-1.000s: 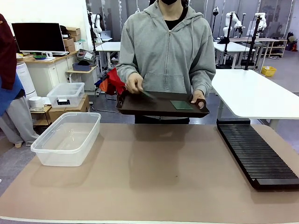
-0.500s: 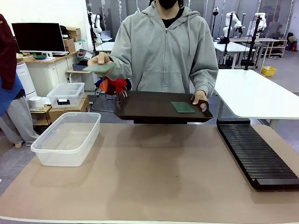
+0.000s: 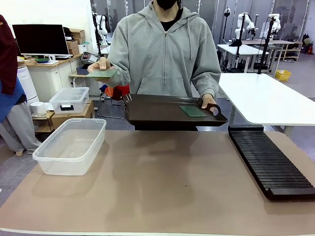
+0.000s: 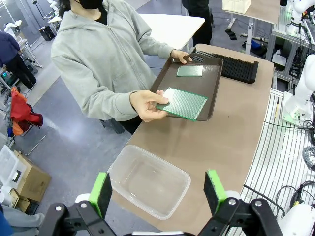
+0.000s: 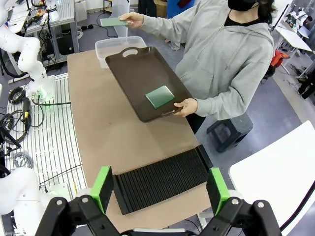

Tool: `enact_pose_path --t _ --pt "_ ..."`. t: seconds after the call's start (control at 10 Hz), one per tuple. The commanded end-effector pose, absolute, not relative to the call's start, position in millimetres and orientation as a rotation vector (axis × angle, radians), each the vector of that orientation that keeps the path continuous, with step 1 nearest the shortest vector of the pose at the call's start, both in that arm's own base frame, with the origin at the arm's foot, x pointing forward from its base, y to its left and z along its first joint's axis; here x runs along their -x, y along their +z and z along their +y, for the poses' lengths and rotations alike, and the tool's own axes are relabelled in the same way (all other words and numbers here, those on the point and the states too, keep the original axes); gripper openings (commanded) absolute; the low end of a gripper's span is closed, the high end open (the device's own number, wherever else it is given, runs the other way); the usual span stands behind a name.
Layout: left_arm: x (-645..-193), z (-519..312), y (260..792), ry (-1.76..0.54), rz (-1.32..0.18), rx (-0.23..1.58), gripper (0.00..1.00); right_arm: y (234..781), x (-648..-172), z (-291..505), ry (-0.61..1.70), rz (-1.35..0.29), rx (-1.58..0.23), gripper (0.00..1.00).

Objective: Sort PCBs into racks and boxes based on the side picked up.
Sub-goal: Pick up the Blank PCB handed by the Human.

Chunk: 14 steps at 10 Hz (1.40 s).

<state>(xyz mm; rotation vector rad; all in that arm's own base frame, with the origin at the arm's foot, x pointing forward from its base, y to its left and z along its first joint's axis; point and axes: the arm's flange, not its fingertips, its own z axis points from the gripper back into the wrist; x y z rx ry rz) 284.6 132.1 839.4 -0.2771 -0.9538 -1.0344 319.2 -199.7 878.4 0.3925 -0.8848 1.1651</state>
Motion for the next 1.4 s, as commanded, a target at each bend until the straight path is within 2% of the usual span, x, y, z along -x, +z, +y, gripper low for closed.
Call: enact_pose_path --t 0.0,0.5,0.7,0.8,1.1,1.3 --pt "-283 131 839 -1.042 -0.953 0.273 1.0 878 -317 -198 1.18 -0.892 -0.405 1.0" --pt "-285 132 839 -1.034 -0.954 0.277 1.0 878 -317 -198 1.18 -0.892 -0.405 1.0" --pt "-309 138 831 -0.893 -0.719 0.303 1.0 878 -317 -198 1.18 -0.892 -0.405 1.0" --pt "-320 136 820 -0.828 -0.617 0.376 1.0 878 -317 -198 1.18 -0.892 -0.405 1.0" --pt "-363 131 782 -0.694 -0.404 0.576 1.0 878 -317 -198 1.18 -0.892 -0.405 1.0" --pt "-391 129 750 -0.601 -0.319 0.74 1.0 878 -317 -198 1.18 -0.892 -0.405 1.0"
